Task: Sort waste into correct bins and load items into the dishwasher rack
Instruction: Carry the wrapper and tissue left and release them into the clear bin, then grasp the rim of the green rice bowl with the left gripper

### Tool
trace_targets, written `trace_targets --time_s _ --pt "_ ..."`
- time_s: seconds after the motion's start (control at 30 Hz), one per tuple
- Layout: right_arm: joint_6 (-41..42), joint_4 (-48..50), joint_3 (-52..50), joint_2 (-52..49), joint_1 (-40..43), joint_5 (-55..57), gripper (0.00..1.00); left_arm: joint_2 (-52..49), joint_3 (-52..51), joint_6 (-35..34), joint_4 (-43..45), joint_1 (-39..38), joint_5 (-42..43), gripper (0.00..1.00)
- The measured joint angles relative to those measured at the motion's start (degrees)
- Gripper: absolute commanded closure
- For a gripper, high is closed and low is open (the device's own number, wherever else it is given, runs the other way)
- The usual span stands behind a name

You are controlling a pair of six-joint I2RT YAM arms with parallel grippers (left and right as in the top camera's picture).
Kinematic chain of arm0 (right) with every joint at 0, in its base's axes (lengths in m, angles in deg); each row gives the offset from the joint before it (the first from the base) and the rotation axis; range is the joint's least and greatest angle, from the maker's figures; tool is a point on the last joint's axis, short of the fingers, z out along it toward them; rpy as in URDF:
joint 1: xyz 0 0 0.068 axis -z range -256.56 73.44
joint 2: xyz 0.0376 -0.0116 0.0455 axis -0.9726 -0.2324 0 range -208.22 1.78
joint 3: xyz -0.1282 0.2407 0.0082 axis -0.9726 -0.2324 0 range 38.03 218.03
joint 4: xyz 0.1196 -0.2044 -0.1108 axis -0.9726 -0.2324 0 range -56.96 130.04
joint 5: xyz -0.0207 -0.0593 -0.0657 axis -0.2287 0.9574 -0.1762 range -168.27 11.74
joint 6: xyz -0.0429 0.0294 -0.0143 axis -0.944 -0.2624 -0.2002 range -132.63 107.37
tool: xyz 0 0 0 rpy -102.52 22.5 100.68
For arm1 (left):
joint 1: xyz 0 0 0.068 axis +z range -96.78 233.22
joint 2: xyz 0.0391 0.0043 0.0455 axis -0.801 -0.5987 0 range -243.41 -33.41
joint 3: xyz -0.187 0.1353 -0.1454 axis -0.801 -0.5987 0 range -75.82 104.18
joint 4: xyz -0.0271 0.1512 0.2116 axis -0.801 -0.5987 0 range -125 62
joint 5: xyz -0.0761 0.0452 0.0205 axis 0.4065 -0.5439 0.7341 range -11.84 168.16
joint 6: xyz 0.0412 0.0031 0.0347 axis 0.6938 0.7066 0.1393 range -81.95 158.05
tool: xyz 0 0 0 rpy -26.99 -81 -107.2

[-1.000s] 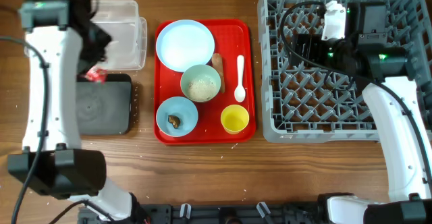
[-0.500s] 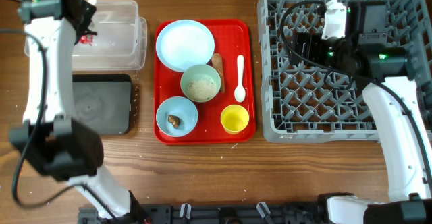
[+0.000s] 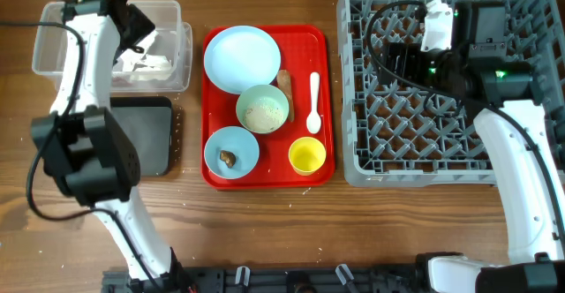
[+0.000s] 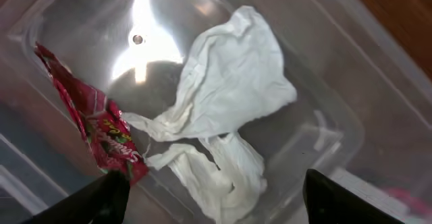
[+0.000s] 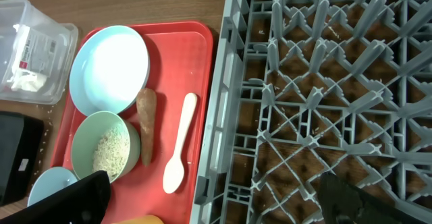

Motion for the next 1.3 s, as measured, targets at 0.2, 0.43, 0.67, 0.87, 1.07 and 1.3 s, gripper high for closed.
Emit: trace_targets --time_s 0.2,0.43,0.67,0.87,1.07,1.3 --pt "0.00 -0.02 0.00 0.00 0.00 0.00 0.00 12.90 0.39 8.59 -10.23 -6.36 13.03 0.11" --pt "0.00 0.00 -0.02 0.00 0.00 0.00 0.00 13.73 1.01 13.09 -22.49 -17.11 20.37 0.15" --pt "0.00 -0.02 0.00 0.00 0.00 0.00 0.00 12.61 -10.21 9.55 -11.08 -30.88 20.81 0.20" --pt "0.00 -0.46 0.00 0.00 0.00 0.00 0.00 11.96 -23.06 8.37 5.70 -39.21 13.94 0.28" --pt "0.61 -0.55 0.00 0.00 0.00 0.00 0.00 7.65 -26.16 8.28 9.44 -41.22 8.17 0.59" --pt "0.66 -1.40 0.00 0.00 0.00 0.00 0.00 4.57 -26.38 7.93 9.88 -41.22 7.19 0.96"
